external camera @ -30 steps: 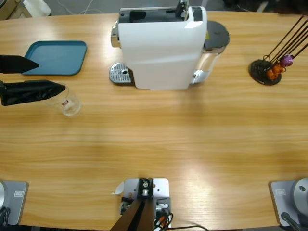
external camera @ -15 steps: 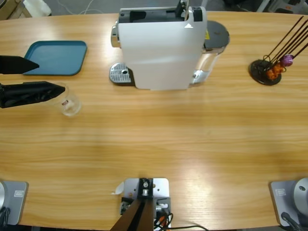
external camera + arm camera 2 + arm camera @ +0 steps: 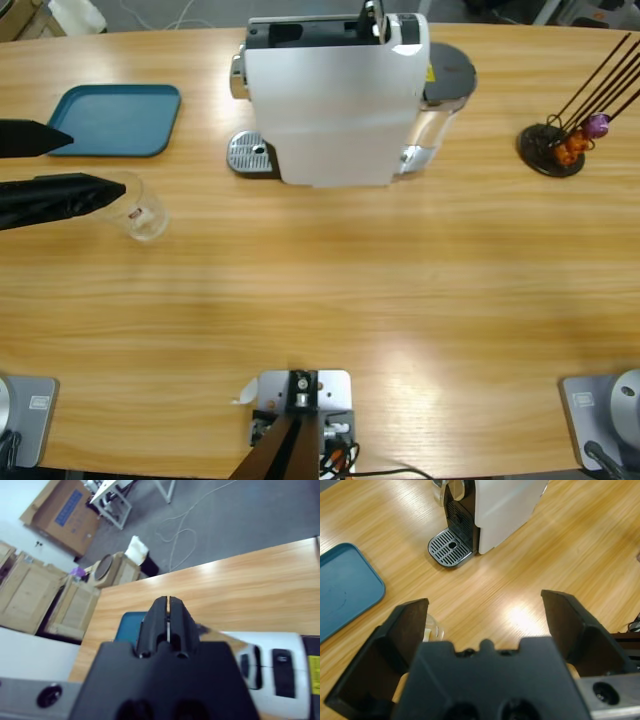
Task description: Pour coffee
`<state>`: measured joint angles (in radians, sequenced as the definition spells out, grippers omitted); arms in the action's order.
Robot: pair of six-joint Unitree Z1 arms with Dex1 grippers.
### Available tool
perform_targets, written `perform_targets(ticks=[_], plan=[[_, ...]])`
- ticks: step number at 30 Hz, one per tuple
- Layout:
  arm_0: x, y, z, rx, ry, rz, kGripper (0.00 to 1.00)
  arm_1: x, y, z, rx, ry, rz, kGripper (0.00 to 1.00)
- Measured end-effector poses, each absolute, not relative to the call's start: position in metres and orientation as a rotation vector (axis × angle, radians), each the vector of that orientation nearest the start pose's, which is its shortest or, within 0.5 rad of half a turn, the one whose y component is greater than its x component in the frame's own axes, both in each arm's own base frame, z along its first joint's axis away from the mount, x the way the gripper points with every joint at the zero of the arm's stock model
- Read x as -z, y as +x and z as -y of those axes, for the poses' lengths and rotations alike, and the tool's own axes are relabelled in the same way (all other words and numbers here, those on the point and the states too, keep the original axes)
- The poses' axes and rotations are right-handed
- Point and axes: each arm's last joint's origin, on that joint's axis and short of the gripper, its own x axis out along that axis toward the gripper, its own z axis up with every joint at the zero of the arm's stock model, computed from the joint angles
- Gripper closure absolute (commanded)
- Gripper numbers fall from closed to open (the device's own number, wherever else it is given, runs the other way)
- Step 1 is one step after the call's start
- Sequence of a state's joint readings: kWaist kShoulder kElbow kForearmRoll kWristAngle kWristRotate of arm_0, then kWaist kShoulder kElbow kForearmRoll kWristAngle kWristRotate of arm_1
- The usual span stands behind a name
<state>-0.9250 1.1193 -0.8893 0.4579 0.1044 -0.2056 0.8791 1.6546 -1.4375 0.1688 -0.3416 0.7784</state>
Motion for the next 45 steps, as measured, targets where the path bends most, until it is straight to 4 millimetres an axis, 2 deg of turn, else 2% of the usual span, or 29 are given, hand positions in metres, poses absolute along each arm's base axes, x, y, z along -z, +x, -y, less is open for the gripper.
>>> perform_targets(ticks=[6, 16, 24, 36, 45], plan=[[-0.342, 0.100, 0.125, 0.714, 0.168, -0.704, 0.013, -0.413, 0.254, -0.293, -0.377, 0.473, -0.583, 1.000], [-0.338, 0.099, 0.123, 0.712, 0.173, -0.712, 0.013, -0.399, 0.263, -0.311, -0.409, 0.444, -0.658, 1.000], [-0.336, 0.099, 0.122, 0.710, 0.178, -0.720, 0.013, -0.369, 0.269, -0.334, -0.441, 0.407, -0.743, 1.000], [-0.333, 0.098, 0.122, 0.708, 0.182, -0.726, 0.013, -0.357, 0.269, -0.336, -0.453, 0.407, -0.785, 1.000], [-0.330, 0.098, 0.121, 0.706, 0.187, -0.736, 0.013, -0.349, 0.284, -0.321, -0.427, 0.422, -0.813, 1.000]])
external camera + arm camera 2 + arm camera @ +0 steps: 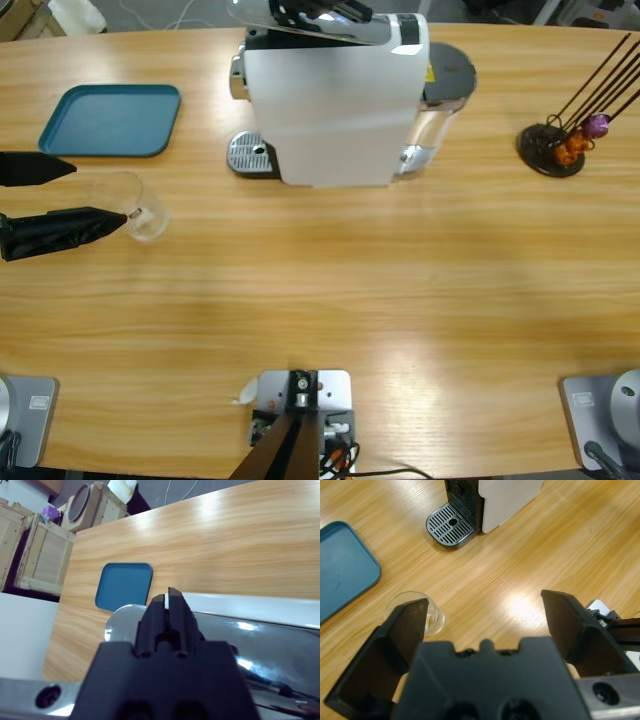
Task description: Pour coffee
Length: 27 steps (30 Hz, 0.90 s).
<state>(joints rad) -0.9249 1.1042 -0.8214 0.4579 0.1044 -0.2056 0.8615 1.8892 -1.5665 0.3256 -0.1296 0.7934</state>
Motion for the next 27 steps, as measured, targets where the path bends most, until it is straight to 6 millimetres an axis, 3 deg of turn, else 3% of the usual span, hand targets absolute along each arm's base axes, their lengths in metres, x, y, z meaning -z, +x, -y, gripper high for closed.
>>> perform_targets(ticks=[6, 10, 17, 18, 19, 20, 21, 22, 23, 27], plan=[[-0.330, 0.097, 0.120, 0.707, 0.185, -0.732, 0.013, -0.346, 0.288, -0.321, -0.443, 0.429, -0.836, 1.000], [-0.330, 0.096, 0.118, 0.708, 0.183, -0.728, 0.013, -0.332, 0.291, -0.326, -0.438, 0.412, -0.869, 1.000], [-0.330, 0.095, 0.117, 0.707, 0.181, -0.726, 0.013, -0.332, 0.291, -0.328, -0.453, 0.413, -0.879, 1.000], [-0.330, 0.095, 0.117, 0.707, 0.181, -0.726, 0.013, -0.332, 0.291, -0.328, -0.456, 0.406, -0.877, 0.942], [-0.330, 0.095, 0.117, 0.707, 0.181, -0.726, 0.011, -0.332, 0.291, -0.327, -0.462, 0.389, -0.871, 0.546], [-0.330, 0.095, 0.117, 0.707, 0.181, -0.726, 0.009, -0.333, 0.291, -0.327, -0.469, 0.366, -0.861, 0.301], [-0.330, 0.095, 0.117, 0.707, 0.181, -0.726, 0.005, -0.335, 0.290, -0.326, -0.481, 0.335, -0.845, 0.121], [-0.330, 0.095, 0.117, 0.707, 0.181, -0.726, 0.005, -0.337, 0.289, -0.325, -0.495, 0.296, -0.831, 0.030], [-0.330, 0.095, 0.117, 0.707, 0.180, -0.725, 0.004, -0.340, 0.288, -0.322, -0.506, 0.254, -0.819, 0.003], [-0.333, 0.097, 0.117, 0.681, 0.174, -0.689, 0.000, -0.362, 0.270, -0.314, -0.524, 0.046, -0.762, 0.000]])
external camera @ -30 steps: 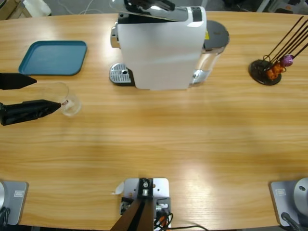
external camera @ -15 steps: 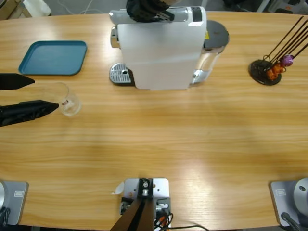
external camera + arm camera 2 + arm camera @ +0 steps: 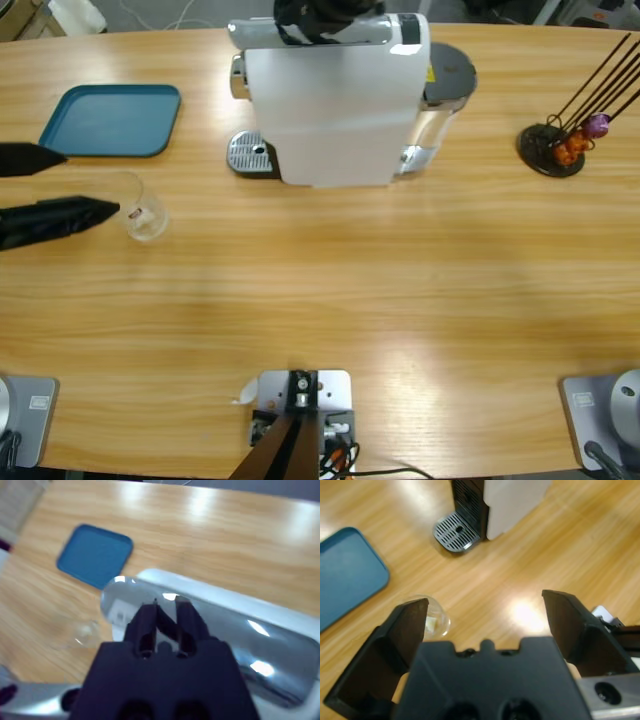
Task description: Pour coffee
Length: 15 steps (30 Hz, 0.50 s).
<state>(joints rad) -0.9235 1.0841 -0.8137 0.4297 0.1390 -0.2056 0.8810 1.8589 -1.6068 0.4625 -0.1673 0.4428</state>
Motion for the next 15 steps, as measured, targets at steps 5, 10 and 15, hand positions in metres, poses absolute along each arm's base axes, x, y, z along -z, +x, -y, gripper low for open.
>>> perform_targets(ticks=[5, 10, 15], plan=[[-0.339, 0.099, 0.109, 0.620, 0.135, -0.647, 0.000, -0.419, 0.233, -0.296, -0.509, -0.053, -0.671, 0.000], [-0.339, 0.095, 0.091, 0.557, 0.114, -0.668, 0.003, -0.435, 0.188, -0.237, -0.498, -0.080, -0.678, 0.000], [-0.330, 0.092, 0.086, 0.515, 0.136, -0.761, 0.000, -0.408, 0.139, -0.170, -0.496, -0.113, -0.725, 0.000]])
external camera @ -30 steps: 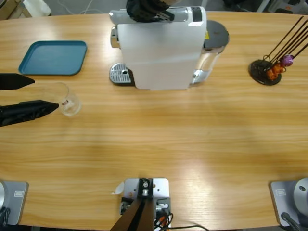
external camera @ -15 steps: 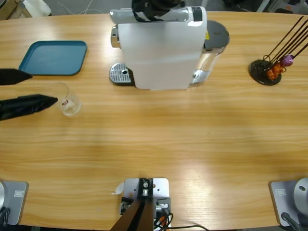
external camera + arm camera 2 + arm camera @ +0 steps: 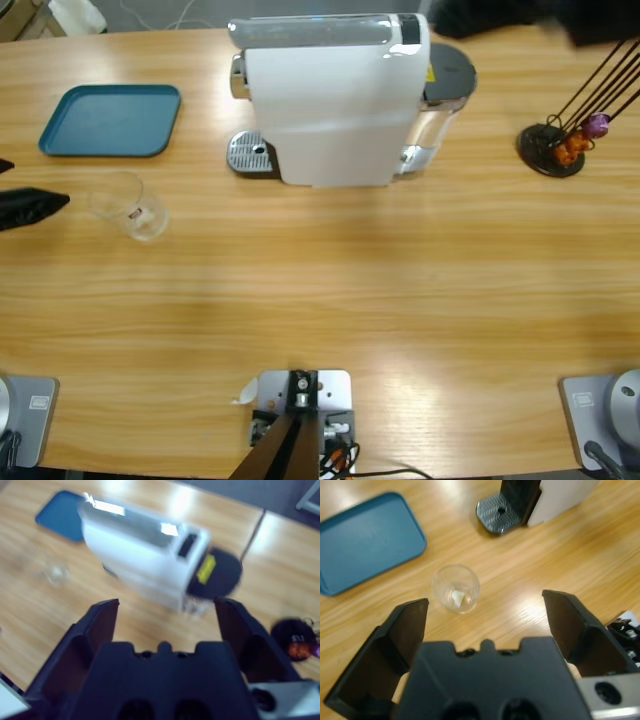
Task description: Pour coffee
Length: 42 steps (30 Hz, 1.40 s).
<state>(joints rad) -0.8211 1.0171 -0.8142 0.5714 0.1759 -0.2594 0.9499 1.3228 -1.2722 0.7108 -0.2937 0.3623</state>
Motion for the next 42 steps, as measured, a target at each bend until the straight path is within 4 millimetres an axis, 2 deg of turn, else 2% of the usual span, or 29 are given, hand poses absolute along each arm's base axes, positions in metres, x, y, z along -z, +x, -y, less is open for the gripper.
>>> perform_targets(ticks=[2, 4, 7, 13, 16, 22, 30, 33, 36, 38, 39, 41, 42], plan=[[-0.326, 0.095, 0.090, 0.504, 0.147, -0.792, 0.000, -0.394, 0.125, -0.151, -0.491, -0.131, -0.750, 0.000], [-0.323, 0.099, 0.094, 0.494, 0.155, -0.817, 0.000, -0.382, 0.117, -0.140, -0.485, -0.153, -0.777, 0.000], [-0.316, 0.100, 0.094, 0.467, 0.129, -0.851, 0.000, -0.366, 0.113, -0.134, -0.477, -0.185, -0.816, 0.000], [-0.290, 0.097, 0.089, 0.374, 0.065, -0.923, 0.000, -0.346, 0.109, -0.130, -0.467, -0.222, -0.864, 0.000], [-0.268, 0.104, 0.096, 0.345, 0.051, -0.923, 0.000, -0.334, 0.107, -0.128, -0.466, -0.240, -0.895, 0.000], [-0.230, 0.113, 0.100, 0.283, 0.059, -0.863, 0.000, -0.328, 0.106, -0.126, -0.466, -0.250, -0.913, 0.000], [-0.216, 0.134, 0.114, 0.286, 0.073, -0.786, 0.019, -0.326, 0.107, -0.128, -0.466, -0.255, -0.920, 0.000], [-0.210, 0.142, 0.121, 0.290, 0.095, -0.787, 0.189, -0.325, 0.107, -0.130, -0.470, -0.258, -0.931, 0.000], [-0.205, 0.146, 0.125, 0.290, 0.113, -0.797, 0.475, -0.324, 0.108, -0.131, -0.471, -0.260, -0.937, 0.000], [-0.202, 0.146, 0.125, 0.288, 0.121, -0.806, 0.488, -0.323, 0.109, -0.132, -0.471, -0.260, -0.937, 0.000], [-0.201, 0.146, 0.124, 0.285, 0.122, -0.809, 0.564, -0.323, 0.110, -0.133, -0.471, -0.260, -0.937, 0.000], [-0.200, 0.146, 0.122, 0.275, 0.122, -0.812, 0.942, -0.322, 0.111, -0.135, -0.474, -0.258, -0.936, 0.000], [-0.200, 0.147, 0.121, 0.271, 0.121, -0.811, 1.000, -0.322, 0.111, -0.135, -0.476, -0.257, -0.937, 0.000]])
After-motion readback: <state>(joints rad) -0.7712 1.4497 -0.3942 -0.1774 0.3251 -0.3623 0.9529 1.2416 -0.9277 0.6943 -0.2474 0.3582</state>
